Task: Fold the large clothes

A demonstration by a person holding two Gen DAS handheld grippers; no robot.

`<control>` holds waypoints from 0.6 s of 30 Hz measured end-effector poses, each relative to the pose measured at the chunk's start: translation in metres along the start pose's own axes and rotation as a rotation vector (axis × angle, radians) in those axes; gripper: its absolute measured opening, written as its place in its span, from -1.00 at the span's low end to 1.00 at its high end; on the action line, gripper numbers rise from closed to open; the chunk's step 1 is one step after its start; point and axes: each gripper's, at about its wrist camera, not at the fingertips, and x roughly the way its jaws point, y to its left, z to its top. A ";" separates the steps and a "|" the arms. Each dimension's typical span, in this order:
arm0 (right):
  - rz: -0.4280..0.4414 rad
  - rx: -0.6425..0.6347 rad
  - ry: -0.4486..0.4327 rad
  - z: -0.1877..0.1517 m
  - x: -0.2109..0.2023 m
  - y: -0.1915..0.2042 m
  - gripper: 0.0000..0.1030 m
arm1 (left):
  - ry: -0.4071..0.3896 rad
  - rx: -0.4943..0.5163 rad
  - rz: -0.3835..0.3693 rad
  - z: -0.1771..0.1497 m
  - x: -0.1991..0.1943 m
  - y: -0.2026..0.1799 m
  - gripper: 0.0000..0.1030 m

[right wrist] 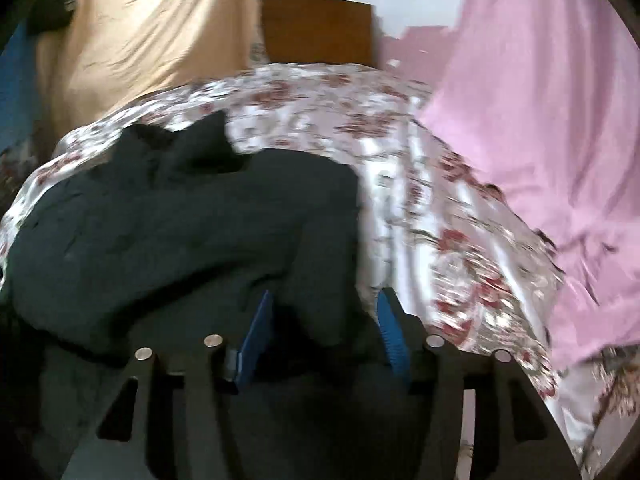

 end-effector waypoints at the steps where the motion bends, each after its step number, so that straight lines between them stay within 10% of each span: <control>1: -0.018 0.024 -0.014 0.001 -0.003 -0.007 0.16 | -0.017 0.013 0.006 0.001 -0.002 -0.003 0.92; 10: 0.272 -0.149 -0.031 0.013 0.014 0.045 0.23 | -0.015 0.112 0.033 0.009 0.030 -0.032 0.93; 18: 0.331 -0.105 0.054 -0.005 0.085 0.049 0.30 | -0.056 0.067 -0.042 -0.011 0.058 -0.019 1.00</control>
